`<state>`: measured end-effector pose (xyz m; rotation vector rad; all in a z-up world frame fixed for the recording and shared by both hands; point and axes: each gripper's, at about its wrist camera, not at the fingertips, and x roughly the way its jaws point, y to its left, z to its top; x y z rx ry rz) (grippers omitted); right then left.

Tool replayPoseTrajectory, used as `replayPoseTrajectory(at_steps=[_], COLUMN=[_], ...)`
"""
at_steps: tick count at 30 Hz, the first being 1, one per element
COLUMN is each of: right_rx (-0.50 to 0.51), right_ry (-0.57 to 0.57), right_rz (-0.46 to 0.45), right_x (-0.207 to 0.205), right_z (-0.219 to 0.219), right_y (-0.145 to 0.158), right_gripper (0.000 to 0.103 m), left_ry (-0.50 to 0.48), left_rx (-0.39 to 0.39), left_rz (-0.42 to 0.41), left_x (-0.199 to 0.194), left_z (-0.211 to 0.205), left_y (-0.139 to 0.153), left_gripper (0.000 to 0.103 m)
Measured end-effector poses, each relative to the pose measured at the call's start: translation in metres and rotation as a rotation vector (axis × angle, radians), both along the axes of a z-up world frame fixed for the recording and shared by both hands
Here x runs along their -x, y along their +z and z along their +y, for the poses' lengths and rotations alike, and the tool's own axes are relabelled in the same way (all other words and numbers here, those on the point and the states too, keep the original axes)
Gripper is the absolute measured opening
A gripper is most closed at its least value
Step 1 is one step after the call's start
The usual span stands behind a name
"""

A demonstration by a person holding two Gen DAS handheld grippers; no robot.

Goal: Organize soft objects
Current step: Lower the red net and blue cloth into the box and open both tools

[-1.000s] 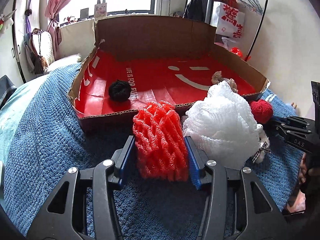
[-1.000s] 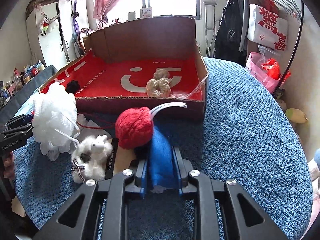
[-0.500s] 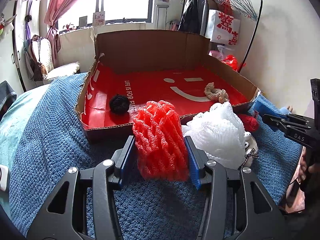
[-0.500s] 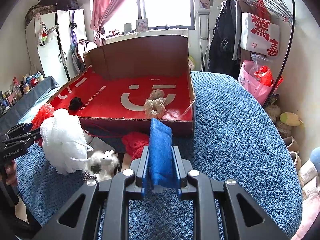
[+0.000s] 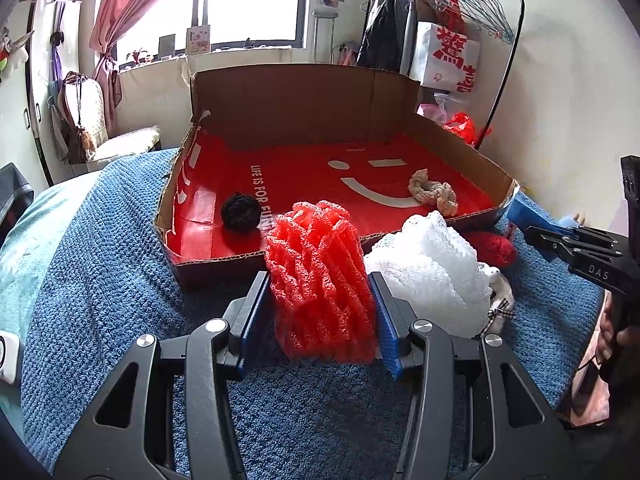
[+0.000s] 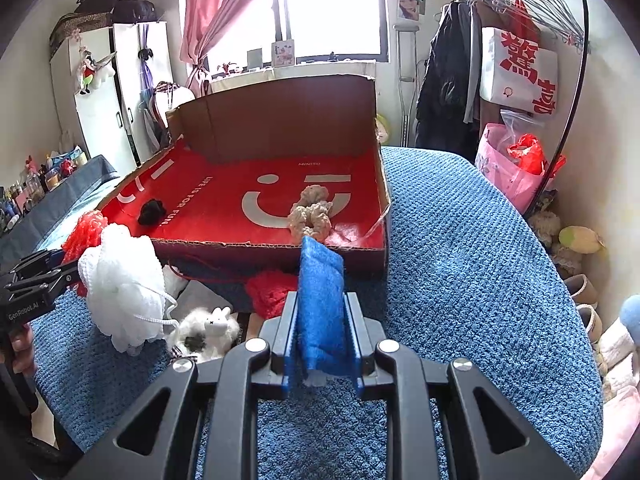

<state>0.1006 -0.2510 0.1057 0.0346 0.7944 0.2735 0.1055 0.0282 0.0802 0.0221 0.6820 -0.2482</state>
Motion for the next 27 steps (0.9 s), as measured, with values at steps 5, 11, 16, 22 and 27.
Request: replayPoseTrajectory(at_steps=[5,11,16,22,27], right_rx=[0.0,-0.019,-0.028,-0.008,0.009], right_ry=[0.017,0.066,0.147,0.222,0.267], right_rz=[-0.036,-0.094,-0.081,-0.009,0.045], right_x=[-0.005,-0.028,-0.06,-0.102,-0.123], right_z=[0.004,0.018,0.044,0.072,0.088], right_y=[0.016,0.038,0.036,0.013,-0.004], right_gripper=[0.023,0.024,0.025,0.025,0.025], left_ry=[-0.005,-0.033,-0.077,-0.133,-0.161], left_rx=[0.007,0.029,0.034,-0.003,-0.038], left_rz=[-0.012,-0.046,-0.043,0.029,0.094], left_x=[-0.001,-0.01,-0.037,-0.087,-0.121], left_z=[0.0,0.0,-0.008,-0.027,-0.039], left_y=[0.007,0.027,0.037,0.028,0.013], left_gripper=[0.046,0.046,0.046,0.046,0.046])
